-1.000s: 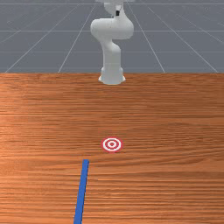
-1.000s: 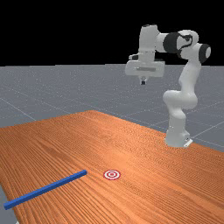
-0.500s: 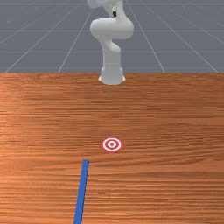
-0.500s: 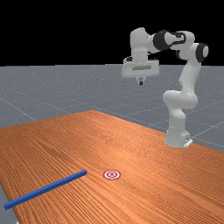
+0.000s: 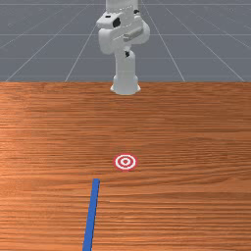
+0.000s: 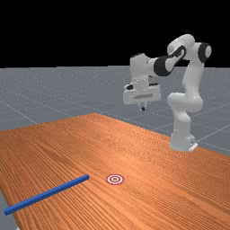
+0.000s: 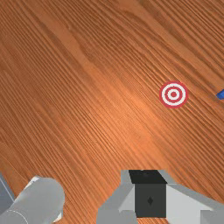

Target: Pull the pivot to the target area

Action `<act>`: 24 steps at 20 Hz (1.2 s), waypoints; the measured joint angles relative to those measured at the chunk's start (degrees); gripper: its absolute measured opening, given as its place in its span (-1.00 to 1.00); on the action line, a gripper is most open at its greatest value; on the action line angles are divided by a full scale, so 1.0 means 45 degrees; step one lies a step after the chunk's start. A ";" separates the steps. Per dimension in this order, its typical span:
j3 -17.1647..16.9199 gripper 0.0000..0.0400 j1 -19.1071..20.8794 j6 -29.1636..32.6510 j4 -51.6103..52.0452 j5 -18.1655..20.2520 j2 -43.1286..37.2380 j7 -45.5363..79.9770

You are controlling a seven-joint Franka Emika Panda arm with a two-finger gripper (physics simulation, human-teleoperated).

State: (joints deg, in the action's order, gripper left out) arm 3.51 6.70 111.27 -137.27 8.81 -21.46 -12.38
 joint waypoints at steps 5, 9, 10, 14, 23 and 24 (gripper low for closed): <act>0.1320 -1.00 0.0570 0.3512 -0.2168 -0.2111 0.0264 0.1750; -0.0274 -1.00 -0.0287 0.3323 -0.1785 0.1244 0.0807 -0.1286; -0.0329 -1.00 -0.0297 0.3241 -0.1396 0.1503 0.1206 -0.1491; 0.0267 -1.00 0.0029 0.3657 0.0160 0.0100 0.2693 0.0217; 0.0295 -1.00 0.0013 0.2381 0.4547 0.0088 0.6226 -0.0113; 0.0318 -1.00 0.0044 0.2229 0.5032 0.0239 0.6588 -0.0209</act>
State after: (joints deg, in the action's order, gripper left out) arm 4.94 6.90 121.31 -114.62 9.89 8.19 -13.32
